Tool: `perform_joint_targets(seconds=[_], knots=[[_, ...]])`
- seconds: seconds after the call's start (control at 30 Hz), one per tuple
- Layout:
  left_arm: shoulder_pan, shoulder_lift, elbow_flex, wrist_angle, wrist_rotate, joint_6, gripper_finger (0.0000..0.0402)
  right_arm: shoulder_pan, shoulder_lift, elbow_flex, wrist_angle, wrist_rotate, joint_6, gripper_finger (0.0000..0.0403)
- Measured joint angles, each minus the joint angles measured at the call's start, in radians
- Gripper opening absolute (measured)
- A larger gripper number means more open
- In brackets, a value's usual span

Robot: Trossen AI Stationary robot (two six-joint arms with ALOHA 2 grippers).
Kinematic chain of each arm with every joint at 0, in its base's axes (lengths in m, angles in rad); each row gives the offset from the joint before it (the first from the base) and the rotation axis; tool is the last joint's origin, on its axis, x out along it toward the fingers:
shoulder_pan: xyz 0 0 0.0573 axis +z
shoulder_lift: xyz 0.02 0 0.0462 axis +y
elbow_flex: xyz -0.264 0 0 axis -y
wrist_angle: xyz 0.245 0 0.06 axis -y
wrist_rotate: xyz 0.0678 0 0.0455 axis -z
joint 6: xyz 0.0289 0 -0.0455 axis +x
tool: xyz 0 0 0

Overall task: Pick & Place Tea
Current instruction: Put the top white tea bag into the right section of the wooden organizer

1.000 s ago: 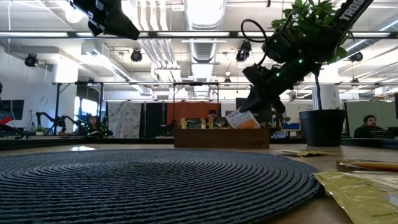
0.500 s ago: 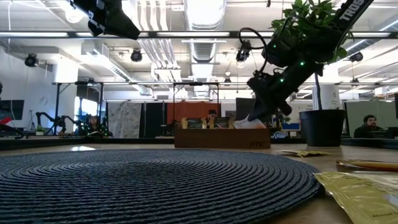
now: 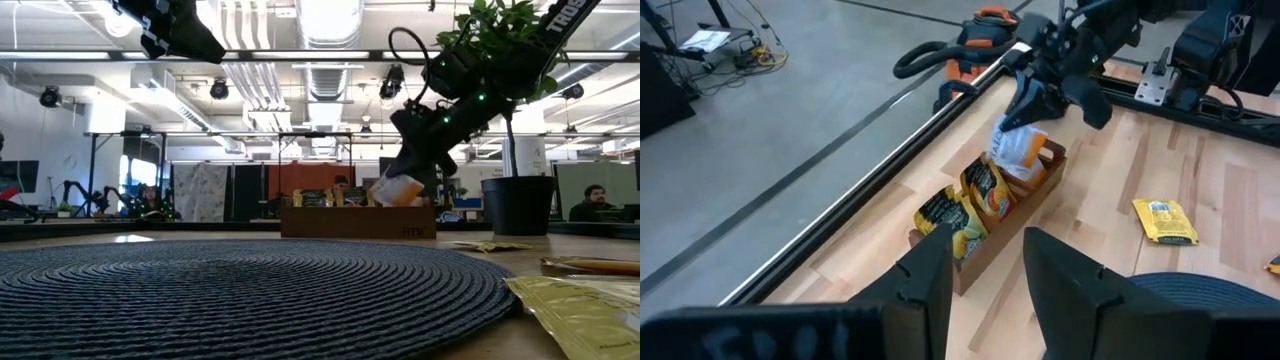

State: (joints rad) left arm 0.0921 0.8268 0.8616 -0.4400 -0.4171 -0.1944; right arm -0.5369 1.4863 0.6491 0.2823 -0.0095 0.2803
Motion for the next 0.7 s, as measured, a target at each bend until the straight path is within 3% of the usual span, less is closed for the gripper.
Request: perform_joint_targets(seconds=[0.33,0.7], knots=[[0.000,0.000,0.000,-0.001,0.000,-0.001,0.0119,0.009,0.015,-0.006,-0.116,-0.025,0.034,0.0009],[0.000,0.000,0.000,-0.002,0.000,-0.018,0.0119,0.009,-0.071,-0.005,-0.048,-0.012,0.051,0.0008]])
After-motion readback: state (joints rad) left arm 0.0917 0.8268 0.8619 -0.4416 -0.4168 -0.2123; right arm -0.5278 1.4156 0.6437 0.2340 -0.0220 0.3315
